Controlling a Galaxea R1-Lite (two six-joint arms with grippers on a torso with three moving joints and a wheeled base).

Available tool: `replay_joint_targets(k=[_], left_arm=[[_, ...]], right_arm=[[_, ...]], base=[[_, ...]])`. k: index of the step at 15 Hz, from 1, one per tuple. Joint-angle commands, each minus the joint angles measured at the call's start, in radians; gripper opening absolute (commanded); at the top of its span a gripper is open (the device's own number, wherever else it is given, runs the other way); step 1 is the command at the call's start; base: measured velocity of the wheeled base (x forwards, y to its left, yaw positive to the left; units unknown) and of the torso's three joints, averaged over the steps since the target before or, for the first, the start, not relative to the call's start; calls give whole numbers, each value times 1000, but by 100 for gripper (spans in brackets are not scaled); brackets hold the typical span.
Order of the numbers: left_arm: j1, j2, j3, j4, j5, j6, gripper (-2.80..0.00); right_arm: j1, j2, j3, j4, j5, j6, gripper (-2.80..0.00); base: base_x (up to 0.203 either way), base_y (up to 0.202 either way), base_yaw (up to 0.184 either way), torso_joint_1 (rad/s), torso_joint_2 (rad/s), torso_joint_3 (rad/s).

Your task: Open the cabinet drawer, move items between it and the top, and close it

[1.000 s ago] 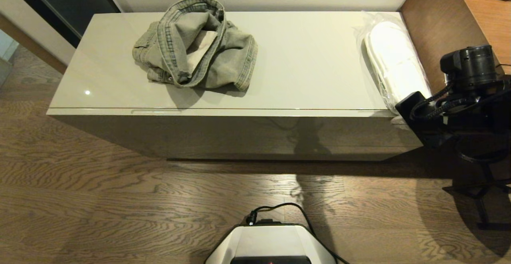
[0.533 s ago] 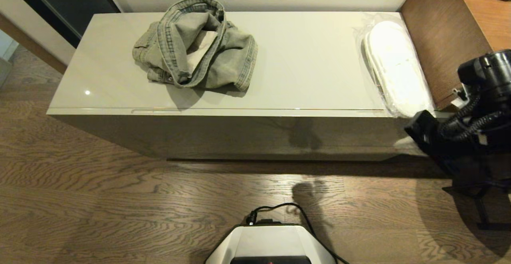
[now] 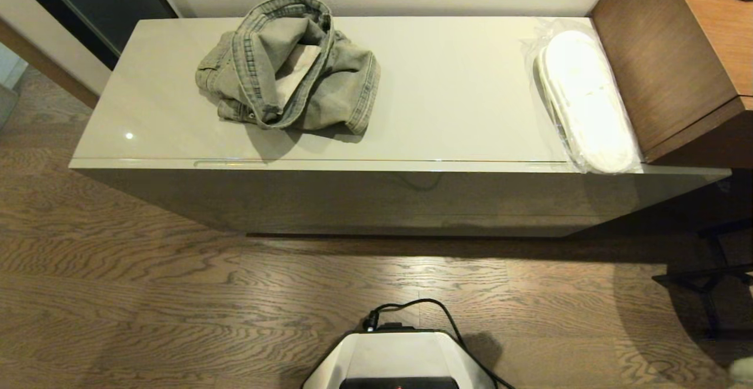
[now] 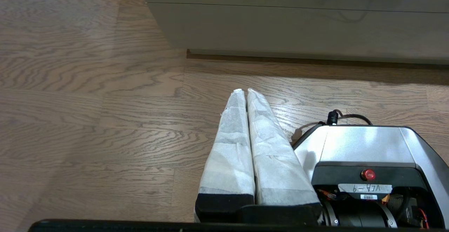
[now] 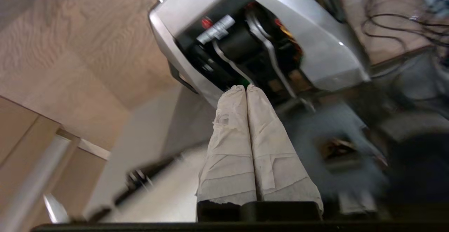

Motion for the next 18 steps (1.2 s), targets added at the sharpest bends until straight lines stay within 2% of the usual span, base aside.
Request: replay_joint_targets(k=[1,2,4,5,6,7,8,10,12,15,16,18], left_arm=[[0,0,2,0,0,0,-280],[0,0,2,0,0,0,-280],[0,0,2,0,0,0,-280],[0,0,2,0,0,0,-280],[0,0,2,0,0,0,-280],[0,0,2,0,0,0,-280],[0,0,2,0,0,0,-280],[0,0,2,0,0,0,-280],[0,0,2,0,0,0,-280],[0,0,2,0,0,0,-280],[0,0,2,0,0,0,-280],[0,0,2,0,0,0,-280]], right_arm=[[-28,-272,-42,207,-10,-17,-280],[-81,-368,-83,334,-19,-70,-280],[-244,-475,-136,508,-30,-219,-280],[-338,-557,-133,541,-34,-350,-280],[-388,-624,-88,509,-45,-460,-280],[-397,-657,-18,463,-66,-495,-280],[-366,-662,36,416,-92,-498,-280],[-327,-662,58,389,-121,-468,-280],[-233,-715,135,369,-165,-462,-280],[-238,-820,313,230,-220,-484,-280],[-241,-881,333,177,-224,-516,-280],[-246,-985,406,9,-245,-652,-280]], base=[[0,0,0,0,0,0],[0,0,0,0,0,0],[0,0,0,0,0,0],[0,0,0,0,0,0],[0,0,0,0,0,0],[0,0,0,0,0,0],[0,0,0,0,0,0],[0,0,0,0,0,0],[0,0,0,0,0,0],[0,0,0,0,0,0],[0,0,0,0,0,0],[0,0,0,0,0,0]])
